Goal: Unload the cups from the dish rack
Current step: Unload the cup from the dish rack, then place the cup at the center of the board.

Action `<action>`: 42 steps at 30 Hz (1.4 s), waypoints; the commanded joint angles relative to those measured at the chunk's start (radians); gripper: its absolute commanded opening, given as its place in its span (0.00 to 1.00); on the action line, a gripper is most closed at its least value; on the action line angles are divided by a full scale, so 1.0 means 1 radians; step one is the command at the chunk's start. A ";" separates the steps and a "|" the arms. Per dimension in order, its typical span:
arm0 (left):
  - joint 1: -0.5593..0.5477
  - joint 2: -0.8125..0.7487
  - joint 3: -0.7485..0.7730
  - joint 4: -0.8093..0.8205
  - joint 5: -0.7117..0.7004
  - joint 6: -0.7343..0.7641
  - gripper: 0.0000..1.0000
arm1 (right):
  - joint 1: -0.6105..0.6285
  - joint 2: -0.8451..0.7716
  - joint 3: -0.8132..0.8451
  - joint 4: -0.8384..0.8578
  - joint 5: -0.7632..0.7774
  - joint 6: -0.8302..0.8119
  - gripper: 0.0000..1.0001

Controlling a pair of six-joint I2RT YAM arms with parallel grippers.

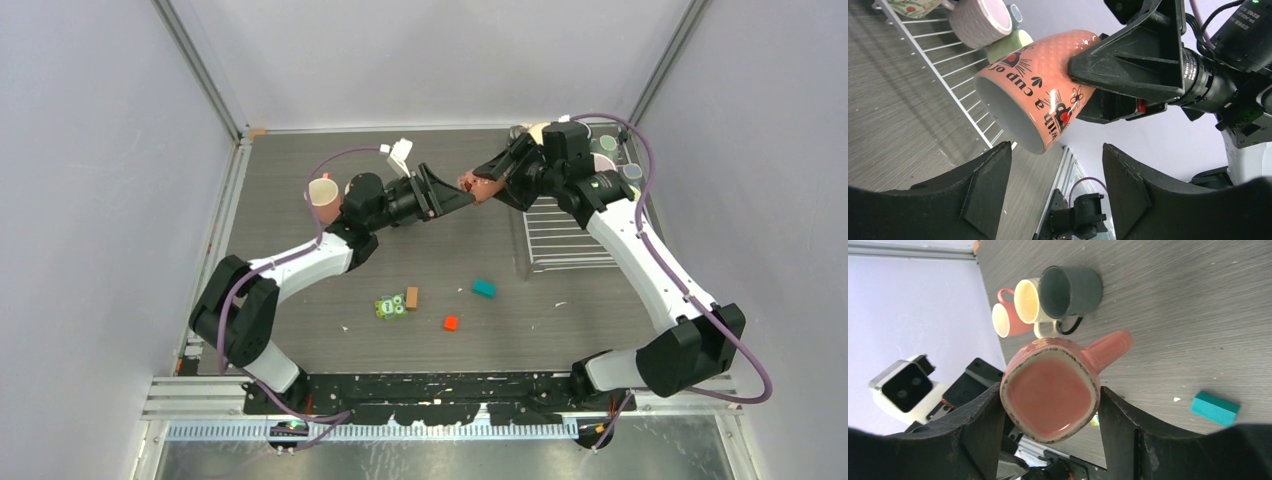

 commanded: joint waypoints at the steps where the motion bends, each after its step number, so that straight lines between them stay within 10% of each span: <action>1: 0.002 0.027 0.042 0.153 0.029 -0.058 0.66 | 0.005 -0.001 0.023 0.156 -0.093 0.075 0.19; 19: 0.005 0.038 0.069 0.237 0.024 -0.061 0.48 | 0.005 0.006 -0.046 0.264 -0.204 0.175 0.19; 30: 0.005 0.030 0.088 0.225 0.009 -0.067 0.01 | 0.004 -0.016 -0.113 0.334 -0.235 0.229 0.21; 33: 0.005 0.020 0.090 0.192 0.008 -0.050 0.00 | 0.005 -0.028 -0.136 0.348 -0.232 0.237 0.38; 38: 0.005 -0.016 0.090 0.101 0.001 -0.001 0.00 | 0.005 -0.054 -0.144 0.312 -0.188 0.209 0.94; 42: 0.004 -0.062 0.097 -0.028 -0.012 0.063 0.00 | 0.005 -0.075 -0.124 0.242 -0.136 0.152 1.00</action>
